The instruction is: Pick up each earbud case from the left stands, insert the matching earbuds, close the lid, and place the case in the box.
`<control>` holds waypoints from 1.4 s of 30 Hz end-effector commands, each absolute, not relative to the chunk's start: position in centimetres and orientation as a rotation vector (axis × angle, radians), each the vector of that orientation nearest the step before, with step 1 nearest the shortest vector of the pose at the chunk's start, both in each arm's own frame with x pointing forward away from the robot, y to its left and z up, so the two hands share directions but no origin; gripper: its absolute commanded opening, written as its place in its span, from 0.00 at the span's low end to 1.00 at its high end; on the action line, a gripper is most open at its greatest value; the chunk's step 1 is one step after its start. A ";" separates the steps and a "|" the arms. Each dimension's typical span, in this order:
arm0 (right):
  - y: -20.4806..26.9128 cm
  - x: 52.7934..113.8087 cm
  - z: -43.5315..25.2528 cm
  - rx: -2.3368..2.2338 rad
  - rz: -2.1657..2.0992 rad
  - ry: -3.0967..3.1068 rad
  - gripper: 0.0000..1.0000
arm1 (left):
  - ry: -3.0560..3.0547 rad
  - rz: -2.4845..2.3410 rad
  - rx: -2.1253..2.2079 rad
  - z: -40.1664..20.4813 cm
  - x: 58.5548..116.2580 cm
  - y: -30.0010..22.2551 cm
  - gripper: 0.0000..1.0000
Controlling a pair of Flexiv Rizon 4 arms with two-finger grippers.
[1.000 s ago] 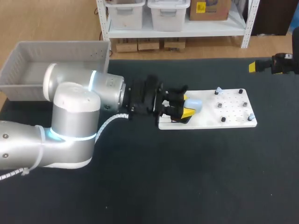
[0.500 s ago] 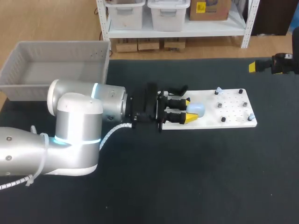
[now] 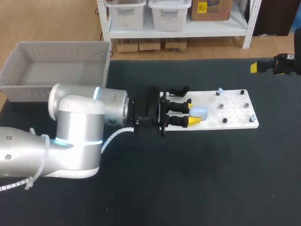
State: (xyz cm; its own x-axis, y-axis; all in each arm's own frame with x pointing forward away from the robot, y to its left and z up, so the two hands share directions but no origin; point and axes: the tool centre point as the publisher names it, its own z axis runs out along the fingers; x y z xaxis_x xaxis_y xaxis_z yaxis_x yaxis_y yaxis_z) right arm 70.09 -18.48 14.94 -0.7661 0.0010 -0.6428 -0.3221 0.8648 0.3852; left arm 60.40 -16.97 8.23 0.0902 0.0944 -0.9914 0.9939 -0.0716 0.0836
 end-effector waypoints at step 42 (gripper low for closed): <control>-6.5 56.7 12.7 -0.573 0.682 2.433 1.00 | 1.182 -1.139 1.364 8.1 60.2 -16.9 0.00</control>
State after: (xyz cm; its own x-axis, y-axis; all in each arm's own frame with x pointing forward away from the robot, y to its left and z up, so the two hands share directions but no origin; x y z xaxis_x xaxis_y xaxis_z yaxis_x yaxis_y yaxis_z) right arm 56.99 -7.21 13.07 -0.7620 -0.2528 -0.5962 -0.5354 0.7638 0.3605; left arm 60.31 -16.97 8.24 0.0897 0.0957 -0.9914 0.9941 -0.0702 0.0832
